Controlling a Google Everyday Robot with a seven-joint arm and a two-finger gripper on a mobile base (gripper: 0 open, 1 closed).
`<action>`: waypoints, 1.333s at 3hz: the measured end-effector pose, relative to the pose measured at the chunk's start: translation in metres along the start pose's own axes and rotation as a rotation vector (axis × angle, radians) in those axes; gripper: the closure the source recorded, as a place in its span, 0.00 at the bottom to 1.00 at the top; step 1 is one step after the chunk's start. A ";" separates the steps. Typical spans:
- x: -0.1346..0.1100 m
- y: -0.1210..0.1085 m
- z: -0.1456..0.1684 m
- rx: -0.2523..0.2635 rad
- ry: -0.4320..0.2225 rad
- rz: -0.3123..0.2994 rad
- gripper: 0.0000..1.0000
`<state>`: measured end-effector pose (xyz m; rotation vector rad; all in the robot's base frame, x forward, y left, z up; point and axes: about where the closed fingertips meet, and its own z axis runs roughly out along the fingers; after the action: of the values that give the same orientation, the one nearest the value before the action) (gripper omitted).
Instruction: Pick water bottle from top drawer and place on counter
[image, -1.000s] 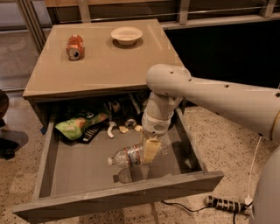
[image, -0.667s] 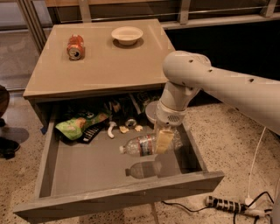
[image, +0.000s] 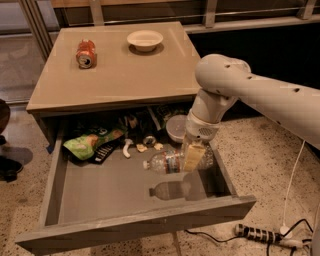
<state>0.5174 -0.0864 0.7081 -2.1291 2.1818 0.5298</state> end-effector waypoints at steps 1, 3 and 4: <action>0.030 0.006 -0.042 0.079 -0.017 0.074 1.00; 0.055 0.023 -0.090 0.178 -0.017 0.127 1.00; 0.060 0.007 -0.093 0.171 -0.006 0.148 1.00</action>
Offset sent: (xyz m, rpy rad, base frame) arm -0.0190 -0.1275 0.1331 -0.0422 -0.2428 -0.2678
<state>0.5264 -0.1692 0.7814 -1.8899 2.3020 0.3424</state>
